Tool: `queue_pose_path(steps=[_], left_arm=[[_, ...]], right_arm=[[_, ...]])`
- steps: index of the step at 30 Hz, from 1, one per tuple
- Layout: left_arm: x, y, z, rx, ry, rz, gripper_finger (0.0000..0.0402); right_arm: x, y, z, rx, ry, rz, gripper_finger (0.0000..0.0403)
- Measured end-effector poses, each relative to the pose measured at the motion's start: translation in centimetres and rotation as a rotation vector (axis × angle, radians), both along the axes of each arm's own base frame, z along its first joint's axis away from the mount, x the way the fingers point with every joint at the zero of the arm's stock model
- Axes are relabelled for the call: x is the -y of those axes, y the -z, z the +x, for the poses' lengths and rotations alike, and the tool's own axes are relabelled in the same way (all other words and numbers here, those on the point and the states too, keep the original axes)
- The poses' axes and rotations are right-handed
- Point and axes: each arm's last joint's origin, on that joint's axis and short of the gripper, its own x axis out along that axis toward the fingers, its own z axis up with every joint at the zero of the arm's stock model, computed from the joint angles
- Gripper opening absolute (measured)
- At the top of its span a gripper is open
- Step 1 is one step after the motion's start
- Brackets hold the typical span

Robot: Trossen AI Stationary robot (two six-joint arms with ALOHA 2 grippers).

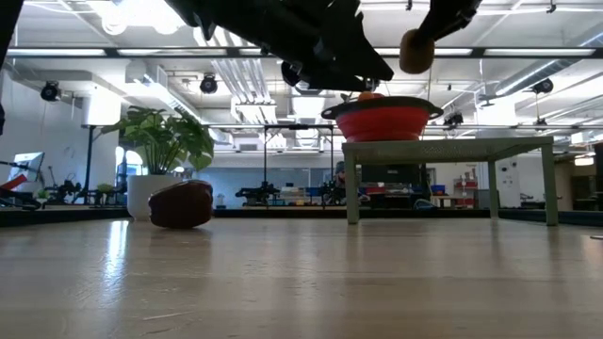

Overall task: Pick & Place Fruit
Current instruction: Put the kiwi into the strainer bowl on the shelf

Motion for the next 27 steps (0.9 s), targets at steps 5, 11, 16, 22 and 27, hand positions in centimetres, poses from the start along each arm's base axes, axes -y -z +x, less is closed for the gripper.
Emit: queue_pose_path(steps=[5,11,16,22,27], left_arm=[[0.0,0.0,0.0,0.005,-0.005,-0.018,0.0386],[0.0,0.0,0.0,0.007,-0.007,-0.023,0.0386],[0.0,0.0,0.0,0.007,-0.007,-0.023,0.0386],[0.0,0.0,0.0,0.006,-0.007,-0.023,0.0386],[0.0,0.0,0.0,0.006,-0.007,-0.023,0.0386]], right_arm=[[2.5,0.1,-0.7,-0.019,0.089,-0.005,0.0222],[5.4,0.6,-0.9,-0.002,0.084,0.069,0.0223],[7.6,1.3,-0.8,-0.023,0.125,0.073,0.0223],[9.6,2.5,-0.5,-0.080,0.153,0.102,0.0224],[10.6,3.2,-0.2,-0.102,0.163,0.129,0.0225]])
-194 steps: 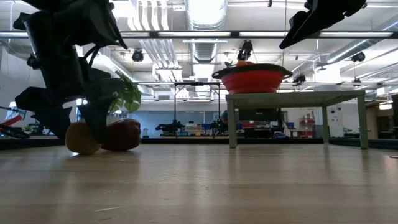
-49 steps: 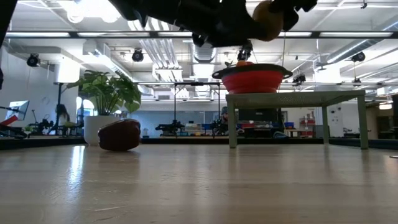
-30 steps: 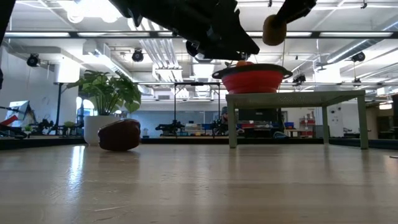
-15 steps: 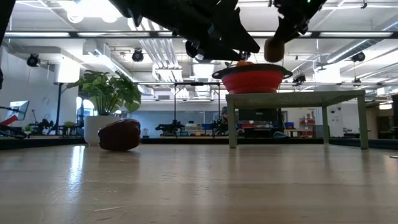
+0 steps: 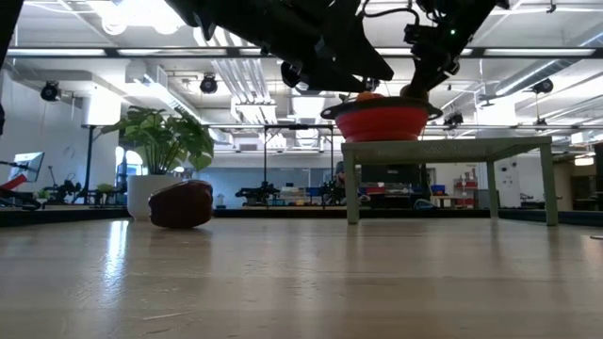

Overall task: Pick & Place Fruit
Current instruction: Put the kiwi into the strainer bowl on the shelf, then put the red apple into the strainer bowl on the shelf

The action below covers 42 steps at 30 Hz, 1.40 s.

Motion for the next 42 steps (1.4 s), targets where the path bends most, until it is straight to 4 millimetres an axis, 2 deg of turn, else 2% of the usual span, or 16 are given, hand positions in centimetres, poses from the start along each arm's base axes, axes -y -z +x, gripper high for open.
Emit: queue_pose_path(steps=[15,28,42], left_arm=[[0.0,0.0,0.0,0.000,0.000,0.000,0.0386],[0.0,0.0,0.0,0.002,-0.001,-0.005,0.0386],[0.1,0.0,0.0,0.008,-0.002,-0.027,0.0386]], right_arm=[[-0.2,-0.2,-0.3,-0.007,-0.013,-0.009,0.0293],[-0.9,-1.1,-1.1,0.026,-0.017,-0.039,0.0377],[-2.9,-3.4,-3.3,0.118,-0.029,-0.111,0.0382]])
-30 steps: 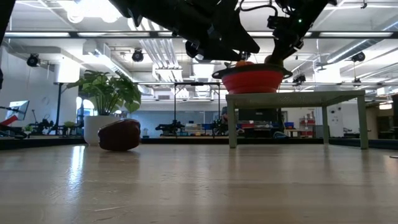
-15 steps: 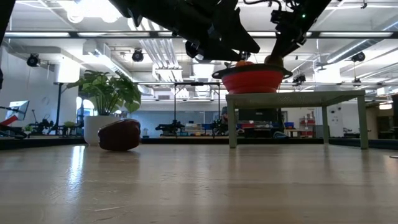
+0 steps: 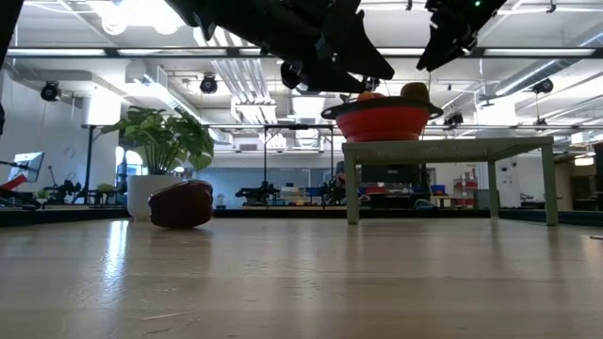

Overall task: Pick & Place Fruit
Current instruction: Put the red apple into the strainer bowl on the shelf

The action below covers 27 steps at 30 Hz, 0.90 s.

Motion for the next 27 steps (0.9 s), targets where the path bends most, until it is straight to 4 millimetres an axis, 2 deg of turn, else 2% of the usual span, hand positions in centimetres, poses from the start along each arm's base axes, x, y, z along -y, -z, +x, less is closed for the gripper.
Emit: queue_pose_path(steps=[9,14,21,27], left_arm=[[0.0,0.4,-0.2,-0.071,0.005,0.015,0.0386],[0.0,-0.6,-0.8,-0.132,0.006,0.028,0.0386],[-0.2,-1.3,-2.6,-0.270,0.000,0.053,0.0386],[-0.5,-1.8,-4.7,-0.406,-0.065,0.067,0.0386]], right_arm=[[-2.9,-1.4,-1.3,0.102,-0.118,0.009,0.0382],[-5.0,-1.6,-2.0,0.144,-0.244,0.060,0.0382],[-7.3,-0.8,-2.8,0.175,-0.420,0.142,0.0382],[-8.6,0.4,-3.6,0.182,-0.475,0.197,0.0382]])
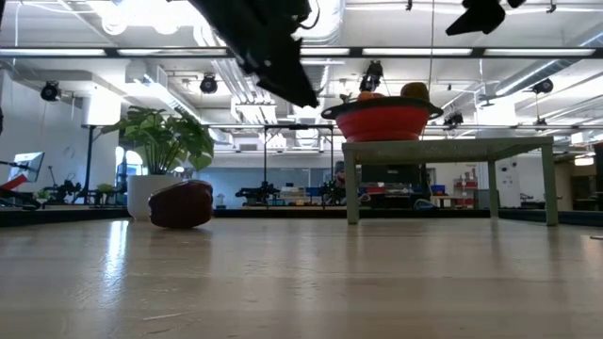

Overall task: Pick & Place Fruit
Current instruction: Put the red apple into the strainer bowl on the shelf

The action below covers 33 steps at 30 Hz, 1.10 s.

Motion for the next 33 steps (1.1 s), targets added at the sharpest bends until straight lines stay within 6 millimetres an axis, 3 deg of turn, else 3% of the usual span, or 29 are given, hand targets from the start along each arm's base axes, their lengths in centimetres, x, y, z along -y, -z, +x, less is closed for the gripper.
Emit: queue_pose_path(steps=[14,33], left_arm=[[-0.4,1.5,-5.3,-0.469,-0.113,-0.095,0.0386],[-0.8,3.3,-7.4,-0.628,-0.117,-0.170,0.0385]], right_arm=[[-1.0,3.6,-0.9,-0.050,-0.046,0.034,0.0382],[-1.0,4.1,-0.9,-0.050,-0.046,0.028,0.0382]])
